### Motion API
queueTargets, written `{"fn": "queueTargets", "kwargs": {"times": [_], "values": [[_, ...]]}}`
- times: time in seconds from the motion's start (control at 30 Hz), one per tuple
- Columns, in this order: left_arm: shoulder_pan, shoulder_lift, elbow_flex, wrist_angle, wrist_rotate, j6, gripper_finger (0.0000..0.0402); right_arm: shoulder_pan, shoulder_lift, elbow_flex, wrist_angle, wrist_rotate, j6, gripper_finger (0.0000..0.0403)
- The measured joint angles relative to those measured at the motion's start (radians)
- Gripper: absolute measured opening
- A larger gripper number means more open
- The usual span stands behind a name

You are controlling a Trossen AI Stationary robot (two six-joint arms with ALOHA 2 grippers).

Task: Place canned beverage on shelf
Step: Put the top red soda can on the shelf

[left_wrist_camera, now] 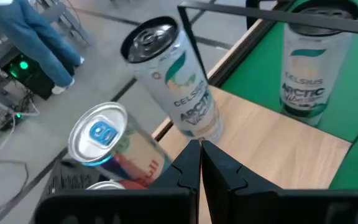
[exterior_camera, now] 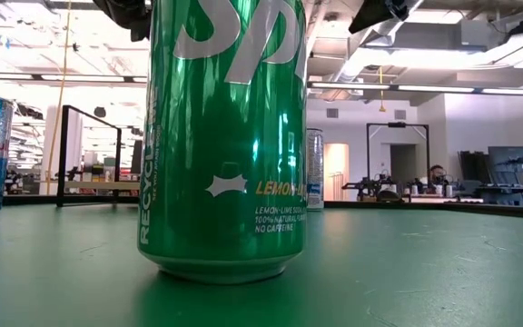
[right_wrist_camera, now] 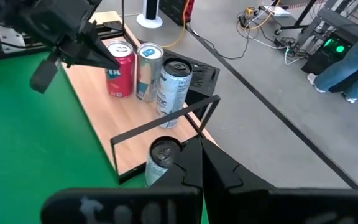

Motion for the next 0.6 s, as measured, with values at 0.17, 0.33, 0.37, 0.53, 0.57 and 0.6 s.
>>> {"fn": "queueTargets", "kwargs": {"times": [0.17,0.33,0.37,0.53,0.57,0.6], "values": [[0.060,0.000,0.001,-0.010,0.144,-0.052,0.0000,-0.018,0.000,0.000,0.000,0.000,-0.007,0.0021],[0.090,0.000,0.001,-0.061,0.148,-0.062,0.0000,-0.021,0.000,0.000,0.004,0.000,-0.006,0.0021],[0.094,0.000,0.001,-0.075,0.142,-0.060,0.0000,-0.021,0.000,0.000,0.004,-0.001,-0.001,0.0021],[0.106,0.000,0.001,-0.107,0.138,-0.062,0.0000,-0.021,0.000,0.000,0.004,-0.002,0.015,0.0021],[0.106,0.000,0.001,-0.107,0.134,-0.059,0.0000,-0.021,0.000,0.000,0.004,-0.002,0.020,0.0021],[0.106,0.000,0.001,-0.109,0.129,-0.054,0.0000,-0.021,0.000,0.000,0.004,-0.003,0.021,0.0021]]}}
